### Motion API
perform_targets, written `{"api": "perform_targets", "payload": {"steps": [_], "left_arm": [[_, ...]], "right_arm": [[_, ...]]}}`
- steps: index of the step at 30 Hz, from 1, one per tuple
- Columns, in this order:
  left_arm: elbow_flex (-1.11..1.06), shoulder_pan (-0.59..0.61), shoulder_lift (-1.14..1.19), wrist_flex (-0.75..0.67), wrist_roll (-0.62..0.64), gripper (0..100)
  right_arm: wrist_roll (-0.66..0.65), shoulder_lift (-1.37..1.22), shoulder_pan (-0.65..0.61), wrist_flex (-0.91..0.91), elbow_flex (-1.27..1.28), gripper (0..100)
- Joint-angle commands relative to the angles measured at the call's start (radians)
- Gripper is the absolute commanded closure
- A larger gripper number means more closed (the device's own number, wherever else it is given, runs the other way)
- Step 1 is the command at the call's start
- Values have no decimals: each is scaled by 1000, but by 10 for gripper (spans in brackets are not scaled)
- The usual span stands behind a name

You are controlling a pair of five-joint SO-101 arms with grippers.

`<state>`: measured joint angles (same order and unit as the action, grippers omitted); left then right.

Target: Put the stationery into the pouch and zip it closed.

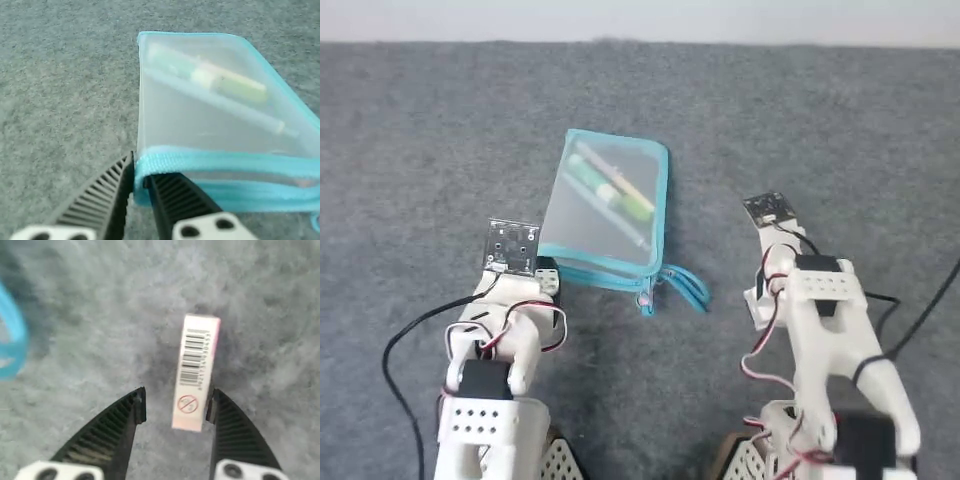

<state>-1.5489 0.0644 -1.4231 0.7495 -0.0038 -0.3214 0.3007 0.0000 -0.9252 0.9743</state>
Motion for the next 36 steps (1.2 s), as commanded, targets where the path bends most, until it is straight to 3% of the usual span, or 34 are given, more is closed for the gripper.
{"api": "perform_targets", "payload": {"steps": [1, 5, 10, 22, 25, 31, 36], "left_arm": [[59, 9, -9, -44, 21, 987], [59, 9, -9, -46, 21, 987], [59, 9, -9, -46, 21, 987], [27, 8, -9, -107, 20, 987], [25, -28, -5, -106, 20, 987], [-7, -155, -8, -104, 17, 987], [-7, -206, -3, -103, 17, 987]], "right_arm": [[-20, -36, 35, 35, -28, 800], [-18, -61, 33, 28, -46, 816], [-17, -61, 38, 25, -44, 998], [-9, 71, -4, -341, -270, 991], [-15, 203, -119, -433, -276, 991], [-11, 447, -484, -542, -276, 991], [-11, 473, -625, -524, -284, 991]]}}
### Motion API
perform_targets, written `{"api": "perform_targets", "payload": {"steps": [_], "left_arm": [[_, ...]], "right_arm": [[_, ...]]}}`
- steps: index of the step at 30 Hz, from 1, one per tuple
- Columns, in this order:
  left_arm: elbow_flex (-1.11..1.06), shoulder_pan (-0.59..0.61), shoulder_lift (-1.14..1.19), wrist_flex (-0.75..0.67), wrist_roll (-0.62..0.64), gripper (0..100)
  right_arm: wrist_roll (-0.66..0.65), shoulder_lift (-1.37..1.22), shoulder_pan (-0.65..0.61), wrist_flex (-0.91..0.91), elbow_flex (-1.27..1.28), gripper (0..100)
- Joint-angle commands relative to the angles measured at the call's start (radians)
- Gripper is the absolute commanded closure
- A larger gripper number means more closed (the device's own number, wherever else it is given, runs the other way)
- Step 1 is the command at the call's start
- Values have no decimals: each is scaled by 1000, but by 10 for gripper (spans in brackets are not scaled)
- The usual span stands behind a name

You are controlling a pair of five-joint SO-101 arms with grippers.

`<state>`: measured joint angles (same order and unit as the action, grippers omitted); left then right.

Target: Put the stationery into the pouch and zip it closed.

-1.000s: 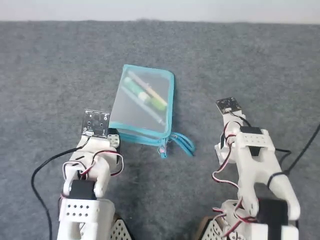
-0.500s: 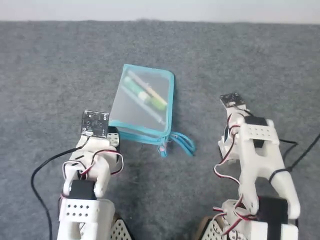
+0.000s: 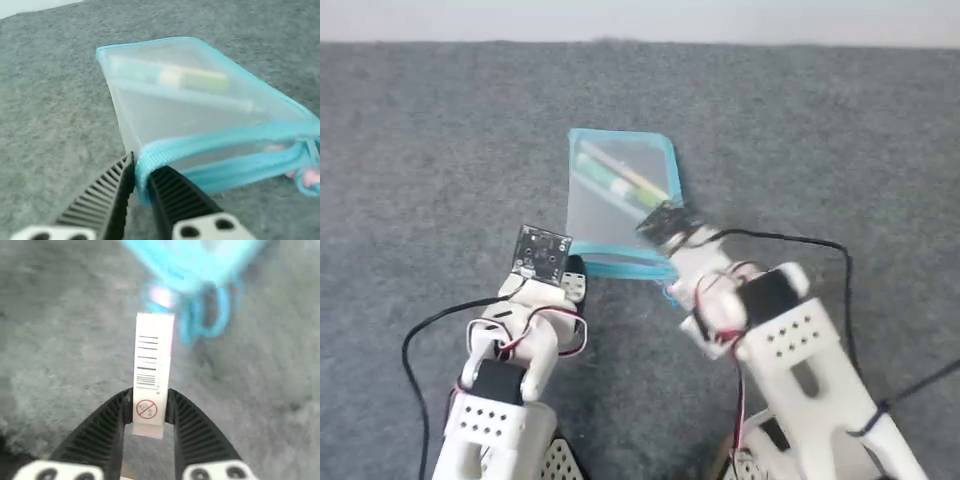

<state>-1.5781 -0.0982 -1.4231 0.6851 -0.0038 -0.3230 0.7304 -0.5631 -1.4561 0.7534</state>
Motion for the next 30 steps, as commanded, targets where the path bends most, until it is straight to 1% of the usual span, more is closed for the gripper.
{"api": "perform_targets", "payload": {"steps": [1, 5, 10, 19, 22, 27, 30], "left_arm": [[22, -55, -3, -35, 17, 987], [22, -112, -9, -20, 17, 987], [22, -121, -9, -20, 17, 987], [22, -117, -9, -20, 17, 987], [22, -121, -9, -20, 17, 987], [22, -123, -9, -20, 17, 987], [22, -123, -9, -20, 17, 987]], "right_arm": [[-9, 44, -79, 15, -71, 991], [-8, -4, -116, 31, -135, 991], [-6, -223, -113, 33, -272, 991], [115, -581, -110, 22, -574, 991], [163, -680, -87, 22, -655, 991], [213, -822, -12, 22, -801, 990], [233, -869, 2, 18, -875, 985]]}}
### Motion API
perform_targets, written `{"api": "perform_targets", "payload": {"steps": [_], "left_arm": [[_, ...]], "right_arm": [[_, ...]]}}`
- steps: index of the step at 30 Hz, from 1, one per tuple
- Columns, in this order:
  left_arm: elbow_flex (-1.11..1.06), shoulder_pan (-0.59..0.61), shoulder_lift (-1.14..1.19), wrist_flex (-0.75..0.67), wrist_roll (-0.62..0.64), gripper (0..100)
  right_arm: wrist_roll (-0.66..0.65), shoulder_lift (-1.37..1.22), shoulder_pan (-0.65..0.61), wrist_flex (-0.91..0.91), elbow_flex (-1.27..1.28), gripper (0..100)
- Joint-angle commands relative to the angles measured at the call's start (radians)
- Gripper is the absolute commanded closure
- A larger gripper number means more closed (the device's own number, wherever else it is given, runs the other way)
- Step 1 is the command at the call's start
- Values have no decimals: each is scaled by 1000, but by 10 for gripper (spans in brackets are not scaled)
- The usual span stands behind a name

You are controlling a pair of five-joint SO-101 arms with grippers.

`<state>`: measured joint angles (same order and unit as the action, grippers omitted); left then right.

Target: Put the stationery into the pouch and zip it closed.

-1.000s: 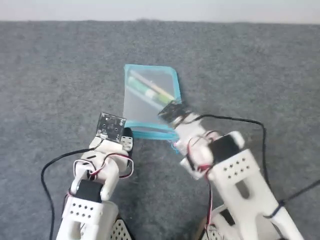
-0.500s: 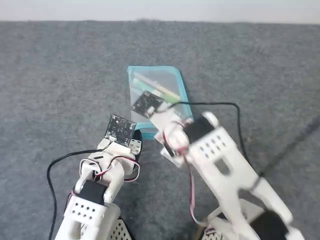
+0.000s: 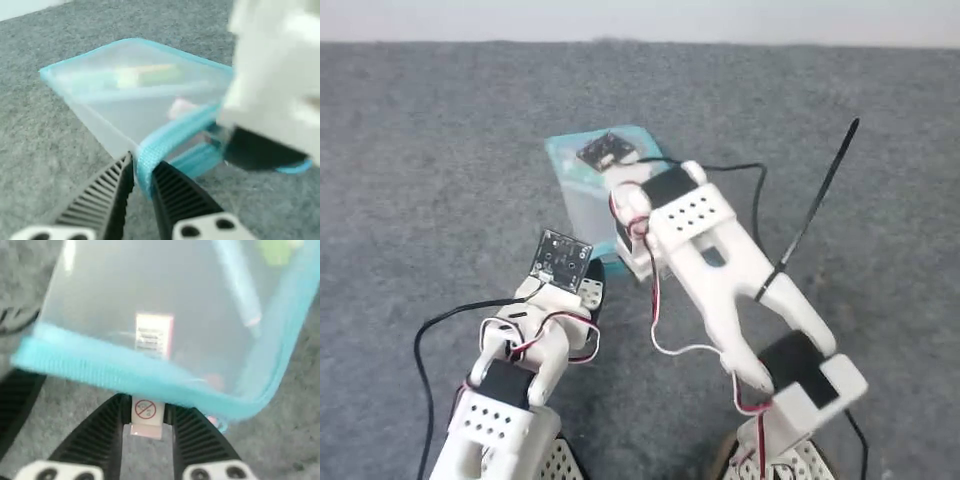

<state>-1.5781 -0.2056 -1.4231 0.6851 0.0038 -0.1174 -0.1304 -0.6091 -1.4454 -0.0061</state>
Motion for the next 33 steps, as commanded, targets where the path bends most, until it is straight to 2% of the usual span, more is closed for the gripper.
{"api": "perform_targets", "payload": {"steps": [1, 5, 7, 15, 19, 24, 28, 33], "left_arm": [[22, -15, -9, -20, 9, 987], [16, -15, -9, -23, 9, 987], [12, -15, -9, -31, 8, 987], [12, -11, -9, -31, 8, 987], [12, -9, -9, -29, 8, 987], [12, -9, -9, -29, 8, 987], [12, -9, -9, -29, 8, 987], [12, -9, -9, -31, 8, 987]], "right_arm": [[26, -21, 45, -2, -138, 967], [34, -24, 8, -1, -163, 813], [35, -13, -16, 2, -163, 776], [31, 180, -24, 91, -40, 786], [25, 378, -4, 217, 183, 786], [23, 645, 91, 438, 545, 790], [-117, 806, 151, 565, 770, 786], [-316, 888, 145, 570, 879, 782]]}}
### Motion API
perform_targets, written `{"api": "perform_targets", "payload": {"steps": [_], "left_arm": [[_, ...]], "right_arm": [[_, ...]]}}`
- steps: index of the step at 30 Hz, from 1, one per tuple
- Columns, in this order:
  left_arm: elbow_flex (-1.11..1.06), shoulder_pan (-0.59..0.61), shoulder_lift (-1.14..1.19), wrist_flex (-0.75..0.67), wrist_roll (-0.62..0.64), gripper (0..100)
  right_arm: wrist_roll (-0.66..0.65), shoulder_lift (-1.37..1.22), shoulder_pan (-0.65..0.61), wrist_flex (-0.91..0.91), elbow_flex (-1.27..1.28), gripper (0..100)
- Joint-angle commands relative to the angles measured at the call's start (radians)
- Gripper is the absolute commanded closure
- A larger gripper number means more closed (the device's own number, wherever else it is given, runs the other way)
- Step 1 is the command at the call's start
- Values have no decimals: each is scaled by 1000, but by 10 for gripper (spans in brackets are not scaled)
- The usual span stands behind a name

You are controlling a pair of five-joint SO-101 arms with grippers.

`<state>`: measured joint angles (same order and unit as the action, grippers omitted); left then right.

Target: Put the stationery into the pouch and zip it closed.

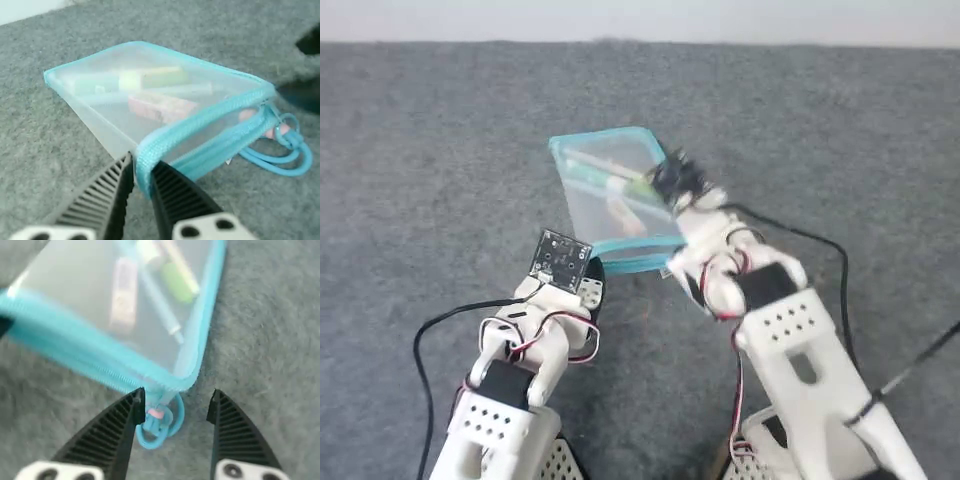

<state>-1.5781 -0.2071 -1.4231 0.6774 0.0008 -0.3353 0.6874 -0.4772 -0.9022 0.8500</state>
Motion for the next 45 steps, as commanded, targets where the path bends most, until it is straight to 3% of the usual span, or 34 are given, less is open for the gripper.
{"api": "perform_targets", "payload": {"steps": [1, 8, 13, 23, 31, 45], "left_arm": [[12, -8, -9, -23, 11, 987], [12, -6, -9, -23, 11, 987], [12, -6, -9, -23, 11, 987], [12, -6, -9, -20, 11, 987], [12, -6, -9, -20, 11, 987], [12, -6, -9, -18, 11, 987]], "right_arm": [[-117, 70, 12, 27, 34, 765], [-267, 79, -38, 12, 115, 621], [-296, 71, -128, 47, 141, 622], [-301, 58, -133, 157, 144, 623], [-304, -133, -130, 266, 137, 623], [-302, -415, -127, 282, -110, 623]]}}
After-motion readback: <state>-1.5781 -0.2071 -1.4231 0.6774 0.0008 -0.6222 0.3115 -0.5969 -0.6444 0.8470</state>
